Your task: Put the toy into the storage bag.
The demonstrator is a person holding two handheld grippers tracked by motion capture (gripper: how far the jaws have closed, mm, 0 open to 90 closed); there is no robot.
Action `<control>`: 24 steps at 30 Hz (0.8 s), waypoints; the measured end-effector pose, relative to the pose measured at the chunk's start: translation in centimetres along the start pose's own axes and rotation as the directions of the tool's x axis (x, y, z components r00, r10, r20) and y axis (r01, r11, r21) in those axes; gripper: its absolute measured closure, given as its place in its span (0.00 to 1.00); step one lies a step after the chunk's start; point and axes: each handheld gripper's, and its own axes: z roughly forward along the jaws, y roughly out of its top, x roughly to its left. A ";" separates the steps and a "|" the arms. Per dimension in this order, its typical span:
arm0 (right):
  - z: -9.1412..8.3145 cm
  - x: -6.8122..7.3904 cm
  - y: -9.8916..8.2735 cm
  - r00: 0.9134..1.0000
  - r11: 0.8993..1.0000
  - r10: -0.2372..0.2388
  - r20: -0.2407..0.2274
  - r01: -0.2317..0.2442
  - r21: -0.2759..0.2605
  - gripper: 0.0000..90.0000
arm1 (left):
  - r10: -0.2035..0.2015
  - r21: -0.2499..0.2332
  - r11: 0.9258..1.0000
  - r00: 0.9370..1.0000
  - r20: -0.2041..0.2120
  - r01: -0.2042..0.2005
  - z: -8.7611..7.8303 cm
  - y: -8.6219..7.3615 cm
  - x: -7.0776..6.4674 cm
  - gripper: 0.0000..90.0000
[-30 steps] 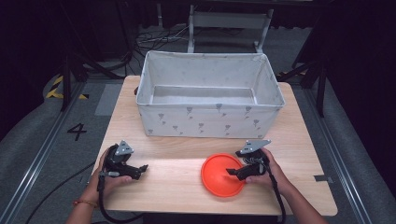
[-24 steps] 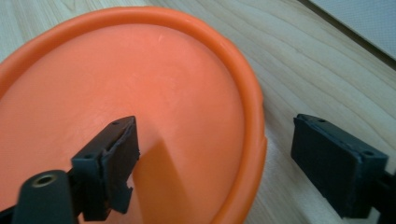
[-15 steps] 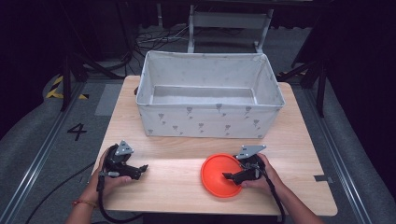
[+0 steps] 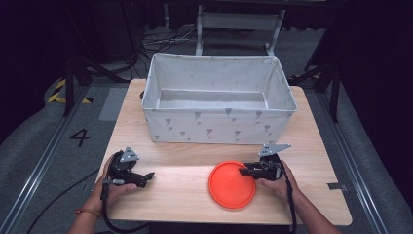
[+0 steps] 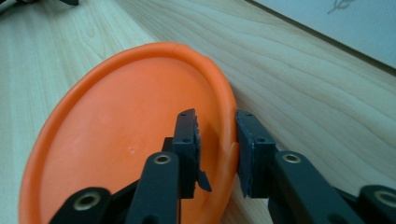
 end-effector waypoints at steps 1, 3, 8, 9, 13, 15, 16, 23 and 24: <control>-0.2 0.1 0.1 1.000 1.000 -0.007 -0.002 0.007 -0.004 0.83 | -0.002 0.000 1.000 1.000 0.001 0.002 0.0 0.0 0.0 0.01; -0.5 0.1 0.1 1.000 1.000 -0.002 -0.017 0.002 -0.015 0.84 | 0.002 0.001 1.000 1.000 -0.002 -0.002 0.0 0.0 0.0 0.01; -1.8 0.7 0.5 0.999 0.997 -0.038 -0.038 0.036 -0.063 0.89 | 0.000 0.000 1.000 1.000 -0.001 0.000 0.0 0.0 0.0 0.01; -2.1 0.9 0.7 0.998 0.996 -0.051 -0.036 0.048 -0.070 0.90 | 0.000 0.000 1.000 1.000 -0.001 0.000 0.0 0.0 0.0 0.01; -3.2 1.6 1.2 0.995 0.992 -0.094 -0.030 0.091 -0.089 0.91 | 0.000 0.000 1.000 1.000 -0.001 0.000 0.0 0.0 0.0 0.01; -3.7 1.9 1.4 0.993 0.989 -0.117 -0.018 0.115 -0.095 0.91 | 0.000 0.000 1.000 1.000 0.000 0.000 0.0 0.0 0.0 0.01; -4.2 2.1 1.6 0.990 0.986 -0.141 -0.001 0.140 -0.095 0.91 | 0.001 0.001 1.000 1.000 -0.001 -0.001 0.0 0.0 0.0 0.01; -6.3 2.9 2.1 0.973 0.970 -0.222 0.057 0.226 -0.086 0.92 | 0.000 0.000 1.000 1.000 -0.001 0.000 0.0 0.0 0.0 0.01; -6.7 2.9 2.1 0.972 0.968 -0.229 0.057 0.234 -0.087 0.92 | 0.000 0.000 1.000 1.000 -0.001 0.000 0.0 0.0 0.0 0.01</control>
